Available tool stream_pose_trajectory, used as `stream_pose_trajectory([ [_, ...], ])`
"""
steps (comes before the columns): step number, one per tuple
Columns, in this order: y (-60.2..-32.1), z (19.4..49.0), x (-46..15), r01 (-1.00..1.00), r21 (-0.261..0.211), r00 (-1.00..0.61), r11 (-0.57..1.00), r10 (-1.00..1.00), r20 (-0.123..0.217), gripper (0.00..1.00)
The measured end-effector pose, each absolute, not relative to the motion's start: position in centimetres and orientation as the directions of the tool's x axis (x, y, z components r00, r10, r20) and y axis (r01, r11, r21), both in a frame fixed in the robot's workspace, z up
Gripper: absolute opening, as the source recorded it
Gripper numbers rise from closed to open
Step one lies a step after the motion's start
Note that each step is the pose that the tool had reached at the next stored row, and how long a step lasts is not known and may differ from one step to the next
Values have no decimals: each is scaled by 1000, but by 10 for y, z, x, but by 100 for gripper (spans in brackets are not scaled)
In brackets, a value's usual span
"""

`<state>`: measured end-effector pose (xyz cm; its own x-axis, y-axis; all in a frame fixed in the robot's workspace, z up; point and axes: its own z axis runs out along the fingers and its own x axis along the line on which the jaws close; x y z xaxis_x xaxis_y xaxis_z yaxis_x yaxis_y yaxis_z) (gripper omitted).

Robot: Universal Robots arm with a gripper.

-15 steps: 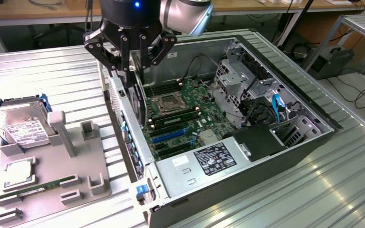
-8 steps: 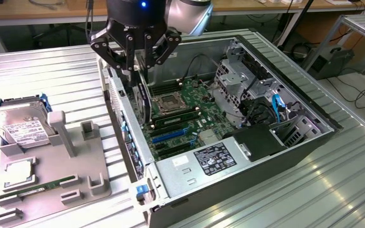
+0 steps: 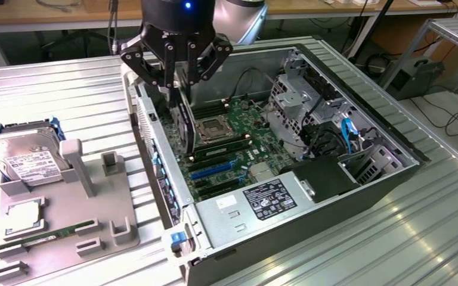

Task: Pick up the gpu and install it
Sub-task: 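Pick up the gpu and move the gpu toward the slot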

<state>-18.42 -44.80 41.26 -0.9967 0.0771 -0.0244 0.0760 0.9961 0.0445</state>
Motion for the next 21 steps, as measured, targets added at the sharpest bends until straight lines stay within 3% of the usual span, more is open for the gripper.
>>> stream_pose_trajectory([
  [21,-448,411,-166,76,44,-997,996,77,-24,26],
])
